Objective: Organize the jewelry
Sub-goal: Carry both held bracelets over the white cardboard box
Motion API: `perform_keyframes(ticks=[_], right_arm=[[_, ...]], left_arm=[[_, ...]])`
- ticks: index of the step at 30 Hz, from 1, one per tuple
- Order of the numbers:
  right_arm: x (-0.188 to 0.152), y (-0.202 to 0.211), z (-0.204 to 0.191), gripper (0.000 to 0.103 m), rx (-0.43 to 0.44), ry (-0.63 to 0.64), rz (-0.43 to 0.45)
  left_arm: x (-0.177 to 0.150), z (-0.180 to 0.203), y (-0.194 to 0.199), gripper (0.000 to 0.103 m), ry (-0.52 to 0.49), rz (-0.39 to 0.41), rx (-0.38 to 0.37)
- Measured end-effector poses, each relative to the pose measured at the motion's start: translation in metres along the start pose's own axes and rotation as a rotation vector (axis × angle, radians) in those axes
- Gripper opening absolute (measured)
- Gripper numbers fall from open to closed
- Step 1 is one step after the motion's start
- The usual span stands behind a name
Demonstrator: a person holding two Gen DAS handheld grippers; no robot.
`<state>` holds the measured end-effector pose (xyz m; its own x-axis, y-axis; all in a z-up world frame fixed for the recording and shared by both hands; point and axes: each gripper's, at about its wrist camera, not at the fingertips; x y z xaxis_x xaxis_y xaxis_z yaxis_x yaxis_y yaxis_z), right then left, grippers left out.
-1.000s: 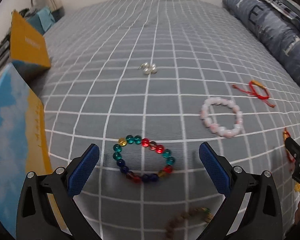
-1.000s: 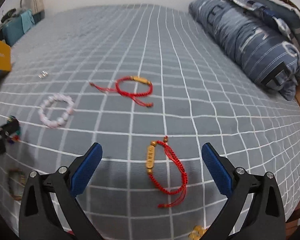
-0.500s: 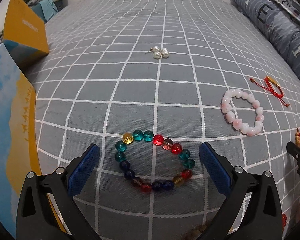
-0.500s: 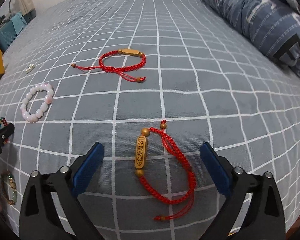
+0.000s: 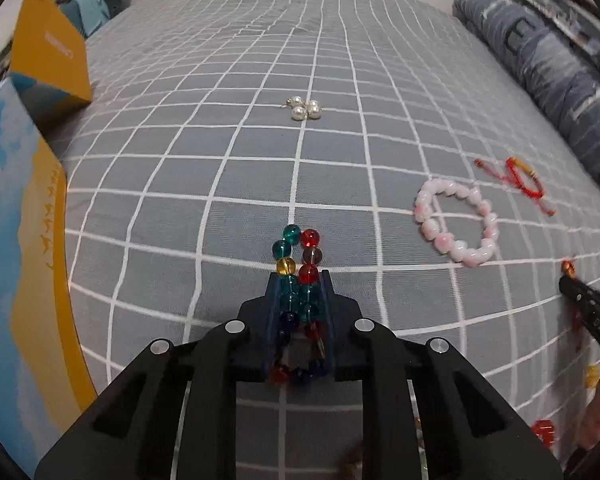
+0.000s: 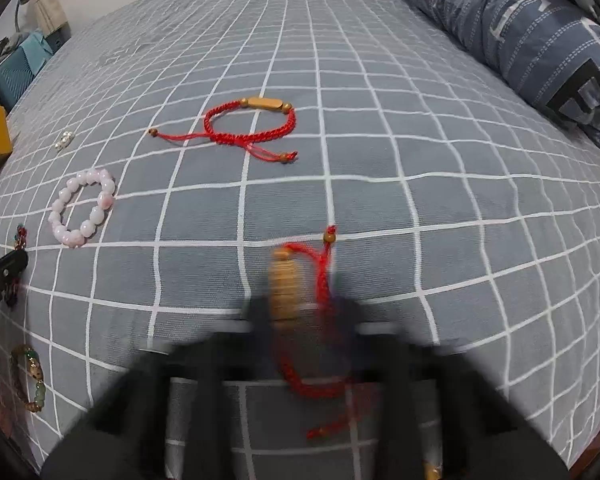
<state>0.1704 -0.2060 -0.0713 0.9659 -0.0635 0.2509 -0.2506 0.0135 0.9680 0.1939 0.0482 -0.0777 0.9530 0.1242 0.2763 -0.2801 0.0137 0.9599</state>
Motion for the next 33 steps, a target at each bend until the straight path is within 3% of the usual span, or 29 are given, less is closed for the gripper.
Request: perform_keyframes(ticks=[2,17,26,27,33], right_arm=[[-0.004,0.009,0.001,0.01,0.028,-0.004,0.022],[-0.007,0.01,-0.001,0.01,0.007,-0.005,0.03],[-0.014,0.033,-0.004,0.01,0.029,-0.002,0.106],[-0.015,0.037,-0.005,0.01,0.031,-0.003,0.116],[-0.024,0.061,-0.01,0.01,0.039,0.0,0.205]], left_arm=[[-0.003,0.001,0.003,0.018,-0.007,0.011,0.001],[-0.008,0.002,0.011,0.018,-0.014,0.027,-0.01],[-0.014,0.004,0.03,0.017,-0.025,0.07,-0.032],[-0.014,0.004,0.032,0.009,-0.026,0.075,-0.035],[-0.022,0.007,0.057,0.009,-0.03,0.134,-0.057]])
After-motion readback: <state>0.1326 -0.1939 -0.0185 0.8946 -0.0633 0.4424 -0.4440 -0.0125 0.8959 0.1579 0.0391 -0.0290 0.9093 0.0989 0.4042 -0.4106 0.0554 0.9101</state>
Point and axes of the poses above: each gripper's, at about its wrist camera, not at the fingertips, and y roughly against the way its jaws point, z to its right, x to its top, and after that the axes turned 14 degrees about -z, right-handed
